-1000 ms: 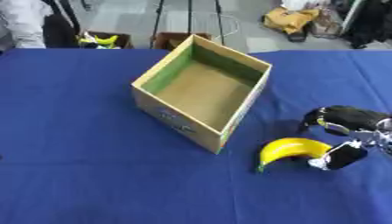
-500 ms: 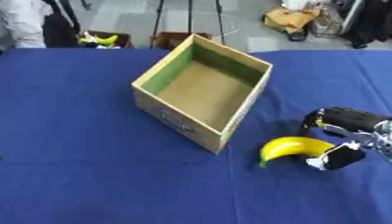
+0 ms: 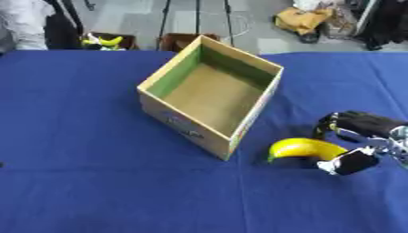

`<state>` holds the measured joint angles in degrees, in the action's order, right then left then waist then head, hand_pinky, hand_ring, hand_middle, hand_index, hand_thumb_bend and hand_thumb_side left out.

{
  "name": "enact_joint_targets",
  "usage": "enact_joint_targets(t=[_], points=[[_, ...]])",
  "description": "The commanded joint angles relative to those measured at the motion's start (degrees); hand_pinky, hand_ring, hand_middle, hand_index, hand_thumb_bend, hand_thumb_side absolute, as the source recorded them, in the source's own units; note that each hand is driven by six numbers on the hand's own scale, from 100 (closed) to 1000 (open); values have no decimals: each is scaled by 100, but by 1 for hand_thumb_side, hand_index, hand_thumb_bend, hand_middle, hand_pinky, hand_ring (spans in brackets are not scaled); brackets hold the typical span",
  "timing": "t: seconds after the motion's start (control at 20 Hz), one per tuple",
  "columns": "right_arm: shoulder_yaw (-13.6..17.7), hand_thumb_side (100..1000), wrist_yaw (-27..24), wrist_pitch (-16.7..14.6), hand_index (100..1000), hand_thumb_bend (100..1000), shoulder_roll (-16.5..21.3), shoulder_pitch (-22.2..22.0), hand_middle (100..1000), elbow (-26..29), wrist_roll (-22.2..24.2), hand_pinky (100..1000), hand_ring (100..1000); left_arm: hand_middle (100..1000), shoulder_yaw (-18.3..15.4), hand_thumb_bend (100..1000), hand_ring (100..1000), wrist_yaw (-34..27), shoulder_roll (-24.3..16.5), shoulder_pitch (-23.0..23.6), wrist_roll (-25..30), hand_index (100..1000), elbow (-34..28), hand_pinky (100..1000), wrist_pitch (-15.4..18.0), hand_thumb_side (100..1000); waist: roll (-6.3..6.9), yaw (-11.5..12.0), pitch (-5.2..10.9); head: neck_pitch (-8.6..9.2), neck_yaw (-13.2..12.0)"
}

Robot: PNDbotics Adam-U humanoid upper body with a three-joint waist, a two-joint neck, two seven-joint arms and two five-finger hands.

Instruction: Pick up objects on the table and place them in the box.

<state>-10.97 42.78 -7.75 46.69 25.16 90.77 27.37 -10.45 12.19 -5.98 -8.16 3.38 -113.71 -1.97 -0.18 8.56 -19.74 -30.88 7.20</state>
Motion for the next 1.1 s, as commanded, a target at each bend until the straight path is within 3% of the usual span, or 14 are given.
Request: enact_joint_targets(t=[0.05, 0.2, 0.4, 1.1], points=[[50, 543, -12, 1, 715, 266, 162, 59, 618, 17, -16, 729, 787, 309, -6, 100, 236, 26, -20, -38, 21, 472, -88, 150, 5, 1000, -1, -2, 90, 57, 16], [51, 545, -3, -14, 748, 316, 169, 61, 654, 14, 49, 738, 801, 309, -7, 100, 236, 28, -22, -36, 24, 472, -88, 150, 4, 1000, -1, -3, 92, 62, 18], [70, 548, -4, -25, 758, 319, 187, 73, 662, 36, 105, 741, 805, 310, -8, 100, 236, 32, -25, -32, 33, 472, -88, 150, 1, 1000, -3, -10, 96, 68, 16], [69, 553, -13, 32, 725, 239, 228, 93, 624, 45, 40, 735, 796, 311, -13, 100, 238, 60, -30, -22, 74, 473, -88, 152, -11, 1000, -6, -22, 100, 68, 24]])
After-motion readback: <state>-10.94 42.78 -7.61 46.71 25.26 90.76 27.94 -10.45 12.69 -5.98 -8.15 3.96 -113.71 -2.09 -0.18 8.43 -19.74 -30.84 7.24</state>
